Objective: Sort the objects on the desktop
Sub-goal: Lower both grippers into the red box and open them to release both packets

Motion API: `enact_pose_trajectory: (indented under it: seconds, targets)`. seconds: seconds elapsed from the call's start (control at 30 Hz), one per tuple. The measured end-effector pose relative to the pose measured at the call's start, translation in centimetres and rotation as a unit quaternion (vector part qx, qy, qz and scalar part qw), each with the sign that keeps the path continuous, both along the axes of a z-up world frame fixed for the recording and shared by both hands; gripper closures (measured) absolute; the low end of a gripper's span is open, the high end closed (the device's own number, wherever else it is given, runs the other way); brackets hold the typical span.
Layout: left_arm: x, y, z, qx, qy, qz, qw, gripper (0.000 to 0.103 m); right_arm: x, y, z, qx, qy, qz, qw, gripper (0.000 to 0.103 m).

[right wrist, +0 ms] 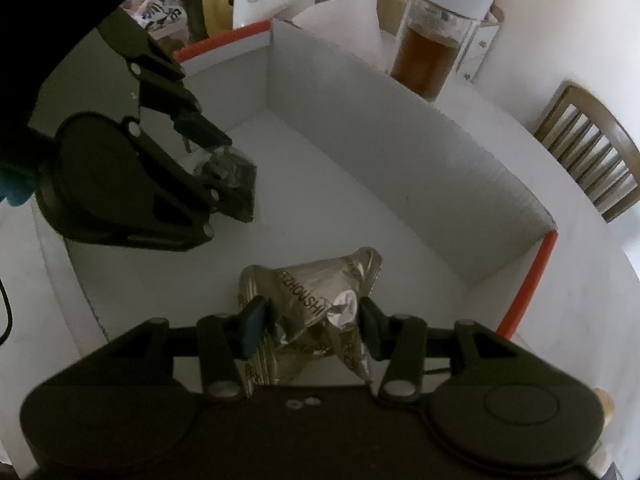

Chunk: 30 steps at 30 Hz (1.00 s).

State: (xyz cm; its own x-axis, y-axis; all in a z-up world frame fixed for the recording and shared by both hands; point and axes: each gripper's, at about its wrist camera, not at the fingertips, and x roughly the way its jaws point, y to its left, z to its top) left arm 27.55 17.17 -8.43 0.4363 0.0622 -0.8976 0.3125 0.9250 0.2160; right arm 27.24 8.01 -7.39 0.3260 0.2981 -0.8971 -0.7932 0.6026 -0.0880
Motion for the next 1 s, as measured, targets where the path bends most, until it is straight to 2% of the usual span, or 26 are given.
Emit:
enact_pose_trajectory:
  seconds: [0.2,0.43,0.7,0.77,0.83,1.0]
  targets:
    - [0.5,0.1,-0.5,0.005,0.008,0.002,1.0000,0.064,0.3,1.0,-0.7,-0.010,-0.002,-0.003,1.000,0.054]
    - [1.1,0.2,-1.2,0.004,0.038,-0.005,0.9993,0.063,0.3,1.1,-0.9,-0.021,0.010,-0.005,1.000,0.054]
    - [1.4,0.4,-1.3,0.001,0.047,-0.008,0.9988,0.063,0.6,1.5,-1.1,-0.029,0.014,-0.003,0.999,0.052]
    - [1.4,0.5,-1.3,0.000,0.045,-0.005,0.9990,0.062,0.1,1.4,-0.7,-0.030,-0.001,0.003,1.000,0.049]
    - [1.3,0.6,-1.1,0.000,0.040,-0.006,0.9992,0.062,0.1,1.0,-0.3,-0.025,-0.006,0.006,1.000,0.041]
    - [0.9,1.0,-0.4,-0.001,0.018,-0.004,0.9998,0.057,0.0,0.6,0.6,-0.014,-0.009,0.003,1.000,0.038]
